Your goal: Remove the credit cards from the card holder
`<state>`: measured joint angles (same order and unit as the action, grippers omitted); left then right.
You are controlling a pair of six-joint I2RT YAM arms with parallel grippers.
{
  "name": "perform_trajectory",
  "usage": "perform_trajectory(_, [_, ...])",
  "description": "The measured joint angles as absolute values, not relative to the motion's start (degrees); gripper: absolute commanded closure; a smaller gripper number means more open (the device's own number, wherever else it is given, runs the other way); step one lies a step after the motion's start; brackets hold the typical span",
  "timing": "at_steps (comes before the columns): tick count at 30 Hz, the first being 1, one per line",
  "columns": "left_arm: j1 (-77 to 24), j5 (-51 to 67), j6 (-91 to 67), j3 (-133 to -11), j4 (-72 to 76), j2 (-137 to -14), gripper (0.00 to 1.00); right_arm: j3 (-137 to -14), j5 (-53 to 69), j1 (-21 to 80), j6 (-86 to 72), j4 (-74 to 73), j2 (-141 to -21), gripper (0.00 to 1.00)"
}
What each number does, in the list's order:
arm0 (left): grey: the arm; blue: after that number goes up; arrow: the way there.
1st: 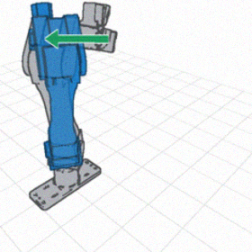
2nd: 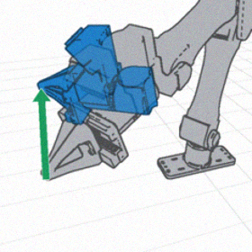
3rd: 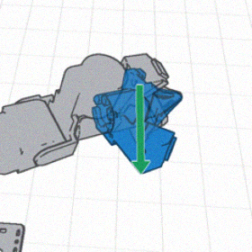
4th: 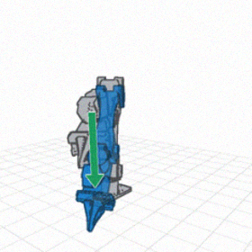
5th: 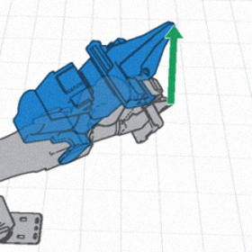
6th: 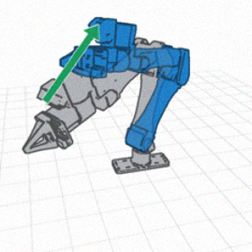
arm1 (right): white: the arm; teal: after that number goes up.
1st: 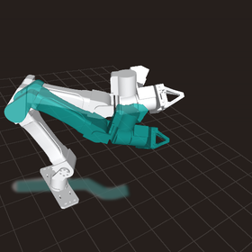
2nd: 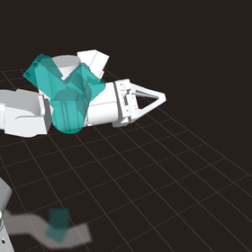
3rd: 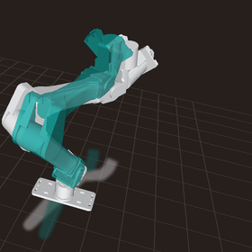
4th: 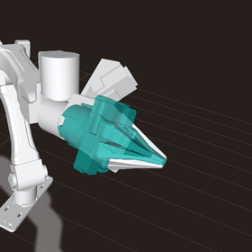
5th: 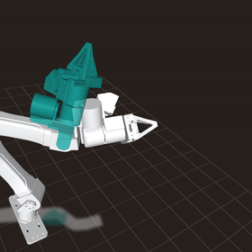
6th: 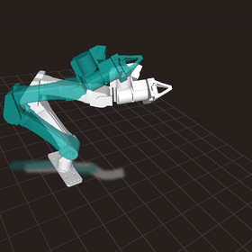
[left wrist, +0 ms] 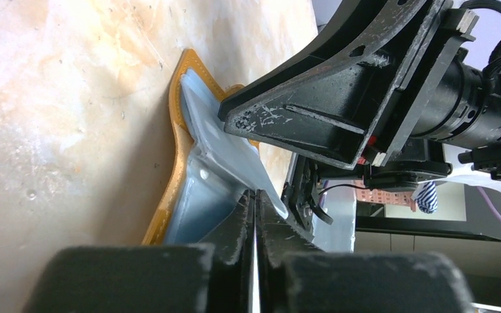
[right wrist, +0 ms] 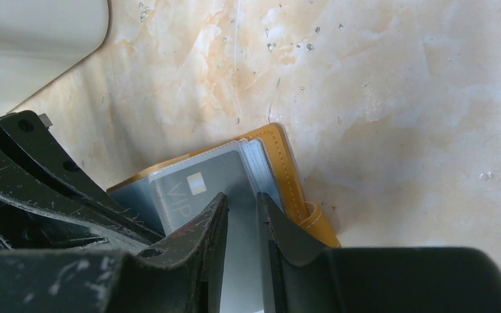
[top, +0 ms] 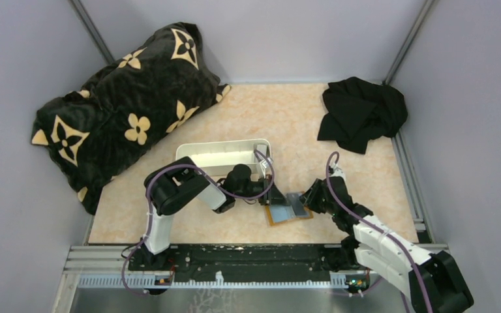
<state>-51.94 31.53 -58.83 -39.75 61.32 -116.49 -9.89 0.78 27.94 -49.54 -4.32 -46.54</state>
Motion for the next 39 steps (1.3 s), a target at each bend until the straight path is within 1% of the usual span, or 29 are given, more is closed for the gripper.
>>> perform_trajectory(1, [-51.9, 31.5, -58.6, -39.6, 61.0, -116.3, 0.74, -10.0, 0.9, 27.9, -49.4, -4.6, -46.5, 0.76])
perform_trajectory(2, [-51.9, 31.5, -58.4, -39.4, 60.8, -116.1, 0.67, -10.3, 0.9, 27.9, -49.1, -5.2, -46.5, 0.76])
perform_trajectory(3, [-51.8, 31.4, -58.3, -39.3, 60.5, -115.9, 0.62, -10.7, 0.9, 28.0, -48.9, -6.0, -46.5, 0.76])
perform_trajectory(4, [-51.7, 31.4, -58.2, -39.2, 60.4, -115.9, 0.6, -11.0, 0.9, 27.9, -48.6, -6.8, -46.4, 0.76])
perform_trajectory(11, [-51.7, 30.7, -57.5, -39.2, 58.6, -115.4, 0.59, -13.2, 0.9, 28.0, -46.8, -16.4, -41.2, 0.76])
perform_trajectory(16, [-51.7, 30.6, -57.1, -39.2, 58.3, -115.3, 0.6, -13.9, 1.0, 28.0, -46.2, -19.2, -40.9, 0.76])
perform_trajectory(36, [-51.8, 29.2, -56.4, -38.7, 55.3, -114.1, 0.6, -10.4, 5.8, 28.0, -49.6, -13.7, -40.2, 0.77])
perform_trajectory(38, [-51.8, 29.0, -56.1, -38.7, 54.9, -114.0, 0.59, -9.9, 6.2, 28.0, -50.1, -13.5, -39.5, 0.77])
perform_trajectory(39, [-51.8, 28.8, -55.9, -38.7, 54.5, -113.8, 0.55, -9.6, 6.2, 28.0, -50.2, -13.5, -38.9, 0.77])
